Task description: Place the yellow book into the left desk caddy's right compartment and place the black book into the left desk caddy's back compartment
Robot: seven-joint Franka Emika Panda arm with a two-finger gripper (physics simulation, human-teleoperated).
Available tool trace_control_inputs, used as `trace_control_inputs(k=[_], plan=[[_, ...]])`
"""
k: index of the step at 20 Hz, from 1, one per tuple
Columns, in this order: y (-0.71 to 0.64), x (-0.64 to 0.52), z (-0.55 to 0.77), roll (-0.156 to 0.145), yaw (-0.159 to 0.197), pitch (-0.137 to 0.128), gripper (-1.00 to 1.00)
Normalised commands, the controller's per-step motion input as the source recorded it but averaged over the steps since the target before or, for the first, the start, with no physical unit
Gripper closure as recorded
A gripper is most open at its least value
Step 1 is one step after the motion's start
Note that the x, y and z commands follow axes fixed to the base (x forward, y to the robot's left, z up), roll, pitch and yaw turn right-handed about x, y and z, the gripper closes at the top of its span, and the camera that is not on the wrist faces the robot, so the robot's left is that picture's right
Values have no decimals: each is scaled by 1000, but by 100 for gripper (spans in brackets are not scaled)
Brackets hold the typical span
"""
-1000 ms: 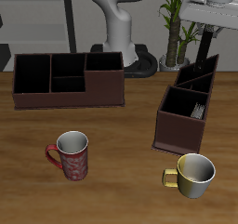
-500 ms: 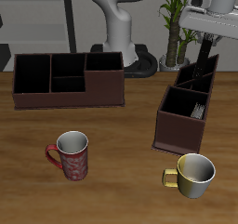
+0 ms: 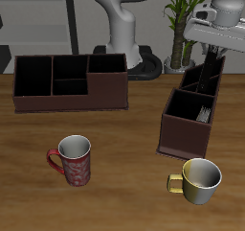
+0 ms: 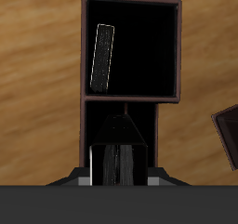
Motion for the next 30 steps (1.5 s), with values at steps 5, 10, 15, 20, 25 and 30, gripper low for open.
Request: trace_control_inputs(k=[5, 10, 15, 20, 25, 30], plan=[[7, 66, -221, -1, 7, 33, 100], [27, 22, -188, 12, 8, 27, 100], [72, 5, -260, 12, 24, 28, 100], [12, 28, -142, 24, -4, 15, 100], [-76, 70, -62, 11, -18, 25, -100], [-84, 45, 6, 4, -19, 1, -100]])
